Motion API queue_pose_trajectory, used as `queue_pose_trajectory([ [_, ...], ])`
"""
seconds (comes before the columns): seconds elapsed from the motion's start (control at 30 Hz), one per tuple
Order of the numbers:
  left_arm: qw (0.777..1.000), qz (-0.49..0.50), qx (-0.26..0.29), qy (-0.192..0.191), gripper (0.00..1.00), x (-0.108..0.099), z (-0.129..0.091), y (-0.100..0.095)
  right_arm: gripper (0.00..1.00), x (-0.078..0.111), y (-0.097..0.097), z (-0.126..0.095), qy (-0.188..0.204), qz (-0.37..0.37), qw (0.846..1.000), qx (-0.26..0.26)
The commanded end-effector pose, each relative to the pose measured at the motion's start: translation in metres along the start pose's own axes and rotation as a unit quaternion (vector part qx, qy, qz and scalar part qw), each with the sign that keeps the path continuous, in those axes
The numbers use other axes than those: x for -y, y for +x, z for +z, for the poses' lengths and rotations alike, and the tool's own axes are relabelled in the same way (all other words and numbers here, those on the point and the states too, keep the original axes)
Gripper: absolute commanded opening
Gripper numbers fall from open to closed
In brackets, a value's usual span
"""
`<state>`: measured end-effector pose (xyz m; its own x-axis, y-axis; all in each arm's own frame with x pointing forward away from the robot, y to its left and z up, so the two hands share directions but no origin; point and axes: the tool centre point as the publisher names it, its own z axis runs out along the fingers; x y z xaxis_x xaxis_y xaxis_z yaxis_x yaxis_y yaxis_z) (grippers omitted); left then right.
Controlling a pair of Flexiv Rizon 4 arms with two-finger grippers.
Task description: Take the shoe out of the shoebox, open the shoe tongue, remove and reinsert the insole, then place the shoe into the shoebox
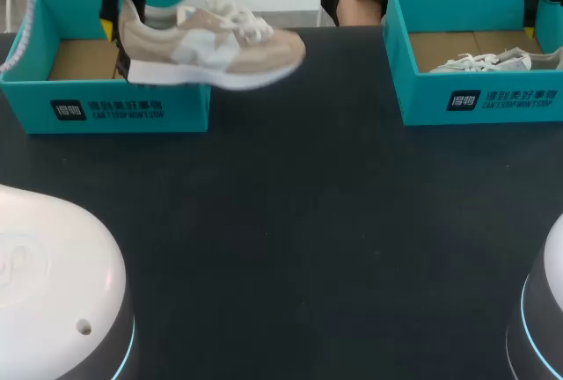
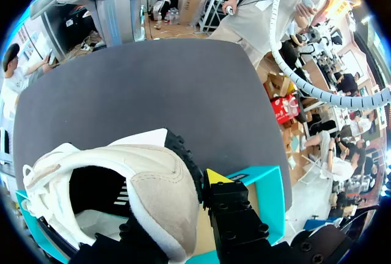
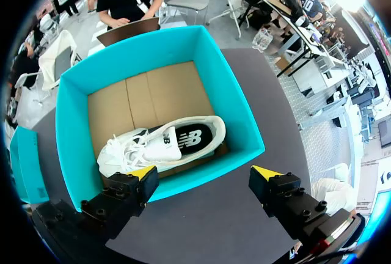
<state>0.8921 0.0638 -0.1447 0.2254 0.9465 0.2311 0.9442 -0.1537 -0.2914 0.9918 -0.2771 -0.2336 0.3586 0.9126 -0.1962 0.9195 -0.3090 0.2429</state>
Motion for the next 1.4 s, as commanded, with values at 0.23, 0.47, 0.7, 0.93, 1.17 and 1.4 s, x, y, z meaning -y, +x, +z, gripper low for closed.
queue_pose_trajectory([
  [0.23, 0.975, 0.036, 0.007, -0.218, 0.00, 0.044, -0.007, -0.047, 1.00, 0.000, 0.000, 0.000, -0.001, 0.000, 1.000, 0.000],
  [0.47, 0.973, 0.055, 0.009, -0.224, 0.00, 0.050, -0.008, -0.056, 1.00, 0.000, 0.000, 0.000, -0.001, 0.000, 1.000, 0.000],
  [0.7, 0.973, 0.055, 0.009, -0.224, 0.00, 0.050, -0.008, -0.056, 1.00, 0.000, 0.000, 0.000, -0.001, 0.000, 1.000, 0.000],
  [0.93, 0.973, 0.055, 0.009, -0.224, 0.00, 0.050, -0.008, -0.056, 1.00, 0.000, 0.000, 0.000, -0.001, 0.000, 1.000, 0.000],
  [1.17, 0.984, 0.048, 0.010, -0.172, 0.00, 0.074, 0.011, -0.076, 1.00, 0.000, 0.000, 0.000, -0.001, 0.000, 1.000, 0.000],
  [1.4, 0.988, 0.045, -0.007, -0.147, 0.00, 0.095, 0.021, -0.104, 1.00, 0.000, 0.000, 0.000, -0.001, 0.000, 1.000, 0.000],
])
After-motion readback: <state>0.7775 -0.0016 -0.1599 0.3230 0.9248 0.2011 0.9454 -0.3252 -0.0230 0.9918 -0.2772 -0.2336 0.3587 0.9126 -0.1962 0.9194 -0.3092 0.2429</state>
